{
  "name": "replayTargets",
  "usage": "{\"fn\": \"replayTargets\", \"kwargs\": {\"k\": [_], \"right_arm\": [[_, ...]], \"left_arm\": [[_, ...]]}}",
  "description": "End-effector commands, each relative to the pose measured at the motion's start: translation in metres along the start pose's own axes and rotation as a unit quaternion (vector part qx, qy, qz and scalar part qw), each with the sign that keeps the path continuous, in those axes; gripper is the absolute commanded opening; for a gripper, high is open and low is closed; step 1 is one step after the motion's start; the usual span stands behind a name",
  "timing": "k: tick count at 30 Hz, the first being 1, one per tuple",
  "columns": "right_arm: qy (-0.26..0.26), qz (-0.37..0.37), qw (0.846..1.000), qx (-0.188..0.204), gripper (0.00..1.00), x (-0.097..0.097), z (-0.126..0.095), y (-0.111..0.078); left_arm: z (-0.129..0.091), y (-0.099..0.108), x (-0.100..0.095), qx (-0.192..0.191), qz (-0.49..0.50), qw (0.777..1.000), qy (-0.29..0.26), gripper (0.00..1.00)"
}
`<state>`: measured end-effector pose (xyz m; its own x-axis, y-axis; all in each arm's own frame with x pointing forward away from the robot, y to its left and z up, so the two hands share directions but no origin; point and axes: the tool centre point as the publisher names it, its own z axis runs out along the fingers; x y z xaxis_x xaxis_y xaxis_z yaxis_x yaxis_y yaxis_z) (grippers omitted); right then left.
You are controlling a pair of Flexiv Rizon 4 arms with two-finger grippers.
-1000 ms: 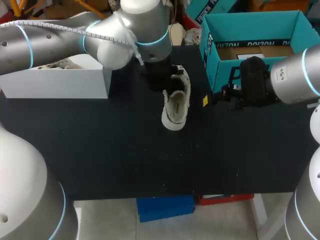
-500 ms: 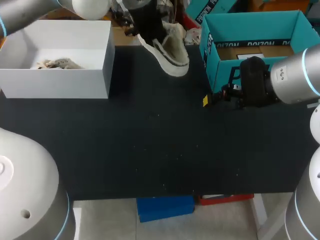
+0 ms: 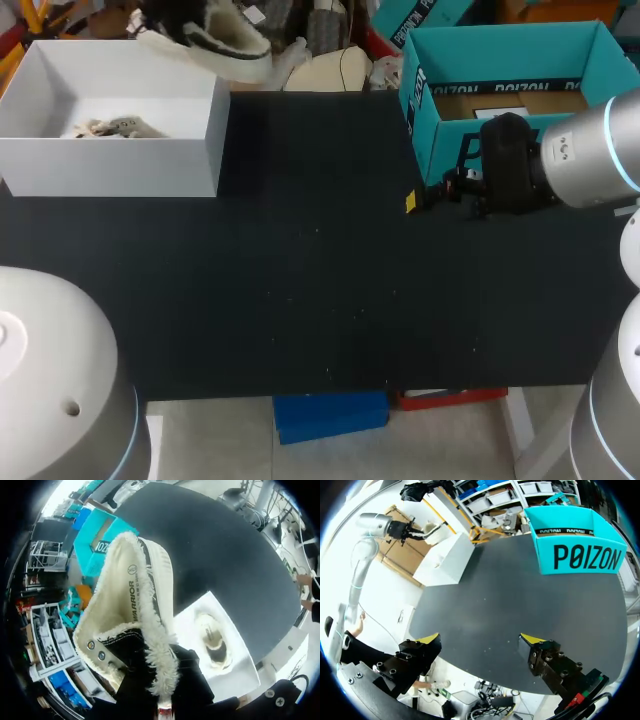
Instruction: Take the shoe out of the shoebox, open the shoe tongue, remove and reinsert the insole, then place the shoe into the shoebox
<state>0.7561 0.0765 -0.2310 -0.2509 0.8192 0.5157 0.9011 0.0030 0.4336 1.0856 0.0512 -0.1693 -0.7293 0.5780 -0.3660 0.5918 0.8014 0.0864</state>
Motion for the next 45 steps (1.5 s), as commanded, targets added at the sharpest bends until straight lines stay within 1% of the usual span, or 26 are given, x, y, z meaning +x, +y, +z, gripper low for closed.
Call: {"fn": "replayTargets", "kwargs": {"k": [1,3,7,8,9,10,11,13,15,16,17,18,20,21,22,23,25,27,28,30,31,32,34,35,40,45], "right_arm": [[0.0,0.0,1.0,0.001,1.0,0.0,0.0,0.0],[0.0,0.0,1.0,0.001,1.0,0.0,0.0,0.0],[0.0,0.0,1.0,0.001,1.0,0.0,0.0,0.0],[0.0,0.0,1.0,0.001,1.0,0.0,0.0,0.0],[0.0,0.0,1.0,0.001,1.0,0.0,0.0,0.0],[0.0,0.0,1.0,0.001,1.0,0.0,0.0,0.0],[0.0,0.0,1.0,0.001,1.0,0.0,0.0,0.0],[0.0,0.0,1.0,0.001,1.0,0.0,0.0,0.0],[0.0,0.0,1.0,0.001,1.0,0.0,0.0,0.0],[0.0,0.0,1.0,0.001,1.0,0.0,0.0,0.0],[0.0,0.0,1.0,0.001,1.0,0.0,0.0,0.0],[0.0,0.0,1.0,0.001,1.0,0.0,0.0,0.0],[0.0,0.0,1.0,0.001,1.0,0.0,0.0,0.0],[0.0,0.0,1.0,0.001,1.0,0.0,0.0,0.0],[0.0,0.0,1.0,0.001,1.0,0.0,0.0,0.0],[0.0,0.0,1.0,0.001,1.0,0.0,0.0,0.0],[0.0,0.0,1.0,0.001,1.0,0.0,0.0,0.0],[0.0,0.0,1.0,0.001,1.0,0.0,0.0,0.0],[0.0,0.0,1.0,0.001,1.0,0.0,0.0,0.0],[0.0,0.0,1.0,0.001,1.0,0.0,0.0,0.0],[0.0,0.0,1.0,0.001,1.0,0.0,0.0,0.0],[0.0,0.0,1.0,0.001,1.0,0.0,0.0,0.0],[0.0,0.0,1.0,0.001,1.0,0.0,0.0,0.0],[0.0,0.0,1.0,0.001,1.0,0.0,0.0,0.0],[0.0,0.0,1.0,0.001,1.0,0.0,0.0,0.0],[0.0,0.0,1.0,0.001,1.0,0.0,0.0,0.0]], "left_arm": [[0.013,0.027,0.038,-0.049,-0.17,0.983,-0.056,0.0],[0.021,0.044,0.049,-0.064,-0.18,0.98,-0.061,0.0],[0.036,0.072,0.066,-0.075,-0.207,0.973,-0.062,0.0],[0.038,0.076,0.068,-0.078,-0.209,0.973,-0.063,0.0],[0.044,0.085,0.073,-0.092,-0.211,0.971,-0.065,0.0],[0.049,0.091,0.076,-0.094,-0.218,0.969,-0.063,0.0],[0.055,0.097,0.08,-0.087,-0.228,0.968,-0.061,0.0],[0.067,0.109,0.085,-0.101,-0.228,0.967,-0.057,0.0],[0.077,0.117,0.088,-0.088,-0.244,0.964,-0.058,0.0],[0.082,0.121,0.089,-0.109,-0.235,0.964,-0.057,0.0],[0.087,0.122,0.09,-0.116,-0.231,0.964,-0.059,0.0],[0.092,0.124,0.089,-0.107,-0.234,0.965,-0.057,0.0],[0.104,0.129,0.089,-0.112,-0.229,0.965,-0.055,0.0],[0.109,0.13,0.088,-0.1,-0.231,0.966,-0.055,0.0],[0.114,0.131,0.087,-0.1,-0.228,0.967,-0.052,0.0],[0.119,0.133,0.086,-0.109,-0.221,0.968,-0.051,0.0],[0.126,0.136,0.083,-0.1,-0.223,0.968,-0.051,0.0],[0.136,0.139,0.081,-0.106,-0.215,0.969,-0.049,0.0],[0.141,0.14,0.08,-0.097,-0.22,0.97,-0.045,0.0],[0.151,0.141,0.081,-0.106,-0.215,0.97,-0.042,0.0],[0.155,0.141,0.081,-0.093,-0.219,0.97,-0.042,0.0],[0.16,0.143,0.081,-0.089,-0.224,0.97,-0.04,0.0],[0.168,0.144,0.082,-0.094,-0.224,0.969,-0.038,0.0],[0.171,0.143,0.082,-0.084,-0.225,0.97,-0.038,0.0],[0.195,0.143,0.081,-0.084,-0.218,0.972,-0.028,0.0],[0.208,0.138,0.084,-0.084,-0.214,0.973,-0.022,0.0]]}}
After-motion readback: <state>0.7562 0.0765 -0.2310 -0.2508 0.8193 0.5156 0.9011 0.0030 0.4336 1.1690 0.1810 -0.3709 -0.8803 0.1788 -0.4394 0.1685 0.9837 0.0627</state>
